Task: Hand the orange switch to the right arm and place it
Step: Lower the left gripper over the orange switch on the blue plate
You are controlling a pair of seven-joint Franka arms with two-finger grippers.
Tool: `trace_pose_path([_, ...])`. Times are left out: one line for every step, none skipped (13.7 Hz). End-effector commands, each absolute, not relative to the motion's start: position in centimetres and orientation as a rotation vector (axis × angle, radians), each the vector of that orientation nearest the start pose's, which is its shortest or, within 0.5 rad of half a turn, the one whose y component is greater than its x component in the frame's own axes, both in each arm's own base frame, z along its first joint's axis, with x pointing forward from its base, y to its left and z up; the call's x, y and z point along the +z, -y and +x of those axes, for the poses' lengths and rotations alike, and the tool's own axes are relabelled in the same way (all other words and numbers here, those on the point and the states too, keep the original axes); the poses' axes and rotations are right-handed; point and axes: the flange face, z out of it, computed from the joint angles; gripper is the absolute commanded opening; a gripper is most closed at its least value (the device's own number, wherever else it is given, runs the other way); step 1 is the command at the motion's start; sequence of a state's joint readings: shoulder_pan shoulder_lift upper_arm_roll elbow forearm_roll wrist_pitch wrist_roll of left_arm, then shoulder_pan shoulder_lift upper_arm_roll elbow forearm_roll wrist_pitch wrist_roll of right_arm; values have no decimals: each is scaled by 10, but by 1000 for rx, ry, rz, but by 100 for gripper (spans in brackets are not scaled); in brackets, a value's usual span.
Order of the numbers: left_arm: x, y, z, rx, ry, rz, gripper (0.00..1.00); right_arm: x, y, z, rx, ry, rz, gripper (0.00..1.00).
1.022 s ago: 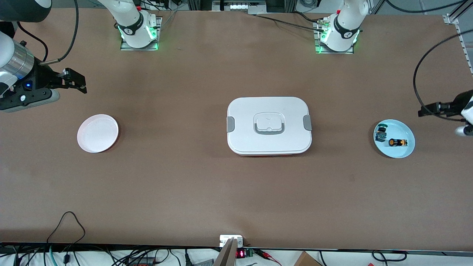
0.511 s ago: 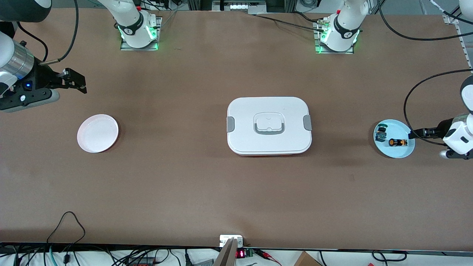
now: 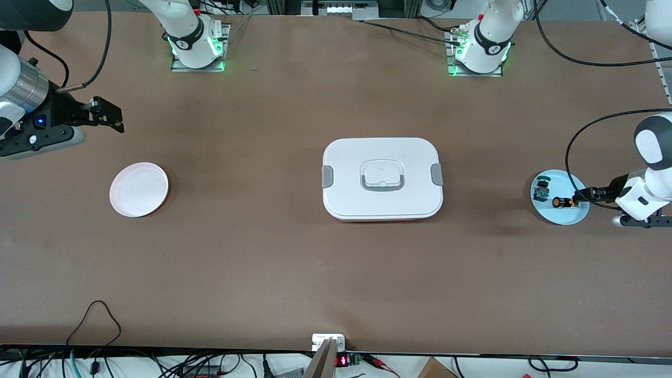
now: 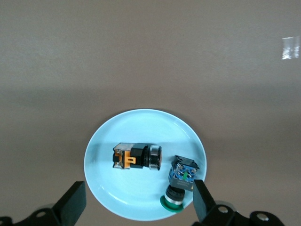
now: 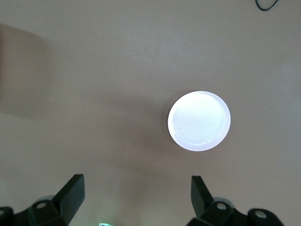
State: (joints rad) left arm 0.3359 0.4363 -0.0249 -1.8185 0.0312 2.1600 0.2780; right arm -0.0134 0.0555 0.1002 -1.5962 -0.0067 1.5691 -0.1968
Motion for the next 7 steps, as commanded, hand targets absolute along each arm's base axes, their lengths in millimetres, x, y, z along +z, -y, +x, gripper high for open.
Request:
trace_pose_path([276,-197,595,101,6,-3166,100,583,-44,564,114,418,-3085,100])
trace_pose_path([269,-197,594,83,6,-3163,100,583,-45,564,115,421,-3086,100])
trace_pose_path([263,-197,592,63,10,-3161,100,583,-45,564,115,423,-3086,100])
trace_pose_path([256,-196,592,63,5,-3162,100,583,-45,564,115,423,-3086,100])
trace_pose_path([248,-199,591,73,17,-3166,99,583,-46,564,115,423,-3086,100])
trace_pose_path([241,-205,587,87,32,-3172,99,583,-46,564,115,423,-3086,100])
trace_pose_path([236,-208,586,96,40,-3175,98,583,-46,564,115,425,-3084,100])
